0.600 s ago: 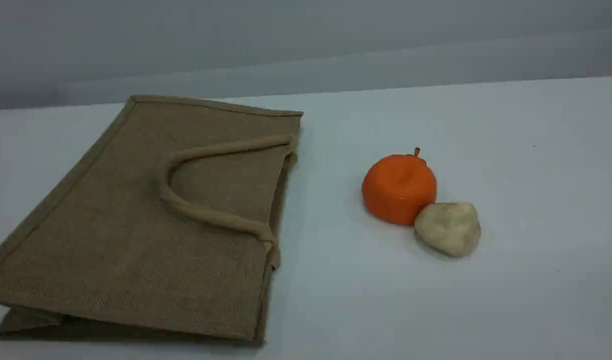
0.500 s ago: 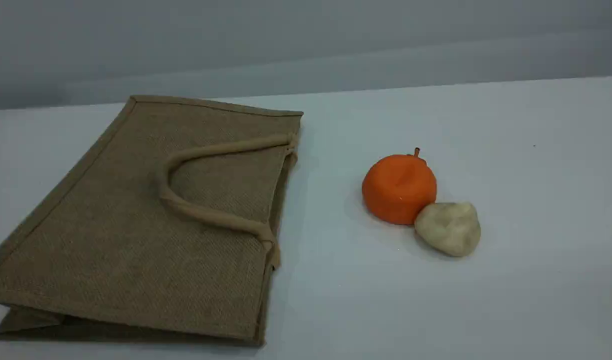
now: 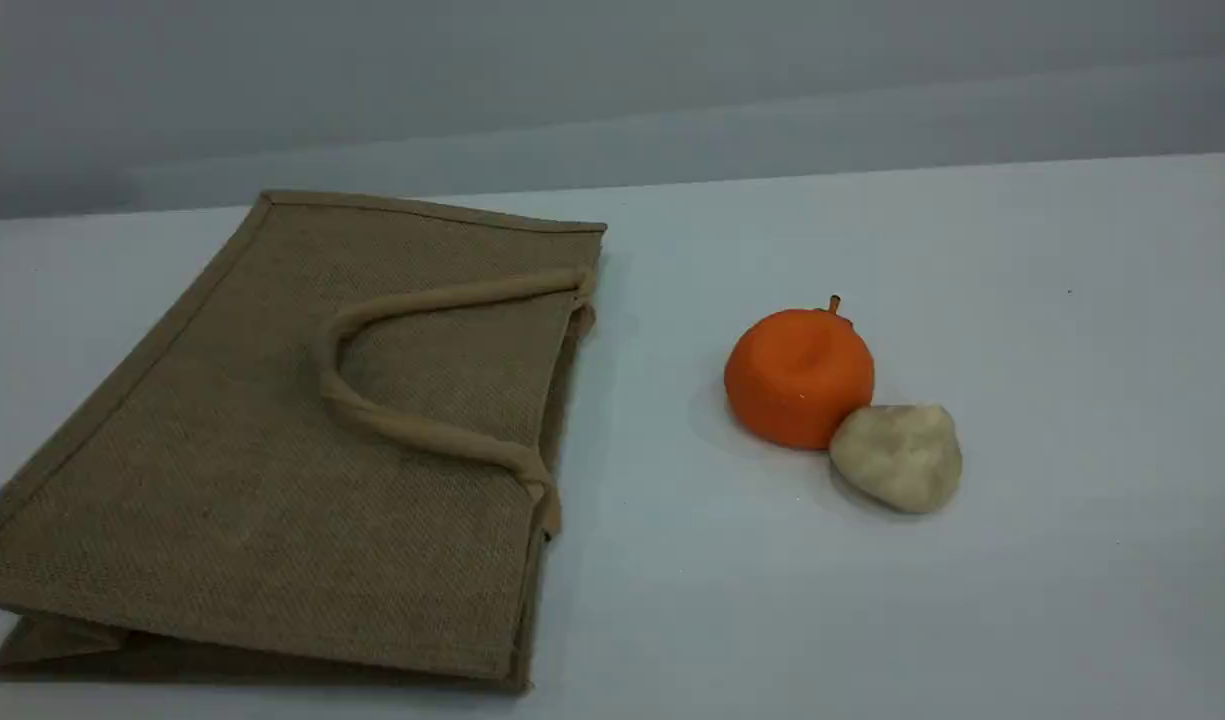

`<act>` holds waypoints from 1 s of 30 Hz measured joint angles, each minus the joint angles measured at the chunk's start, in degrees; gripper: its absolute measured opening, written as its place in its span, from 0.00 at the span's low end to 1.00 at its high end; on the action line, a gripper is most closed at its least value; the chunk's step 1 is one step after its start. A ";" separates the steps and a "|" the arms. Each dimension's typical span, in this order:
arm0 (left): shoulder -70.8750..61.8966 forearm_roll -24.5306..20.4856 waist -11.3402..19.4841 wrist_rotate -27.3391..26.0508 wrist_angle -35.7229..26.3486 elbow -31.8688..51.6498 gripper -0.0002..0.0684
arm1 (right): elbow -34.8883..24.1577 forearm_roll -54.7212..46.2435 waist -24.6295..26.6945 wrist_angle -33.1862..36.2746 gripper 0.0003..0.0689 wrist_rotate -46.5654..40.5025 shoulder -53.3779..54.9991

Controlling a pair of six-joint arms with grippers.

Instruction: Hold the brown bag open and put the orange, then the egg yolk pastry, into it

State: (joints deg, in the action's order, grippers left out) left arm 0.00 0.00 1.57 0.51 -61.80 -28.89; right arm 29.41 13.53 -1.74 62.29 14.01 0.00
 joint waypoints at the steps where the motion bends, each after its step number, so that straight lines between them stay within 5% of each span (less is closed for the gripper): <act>1: 0.00 0.00 0.00 0.00 0.00 0.00 0.68 | 0.00 0.00 0.00 0.00 0.80 0.00 0.00; 30: 0.00 0.00 0.00 -0.05 0.00 0.00 0.68 | 0.00 0.17 -0.05 -0.61 0.80 -0.47 0.00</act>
State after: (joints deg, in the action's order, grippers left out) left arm 0.00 0.00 1.57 0.45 -61.80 -28.89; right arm 29.41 13.71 -1.79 61.68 13.53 0.00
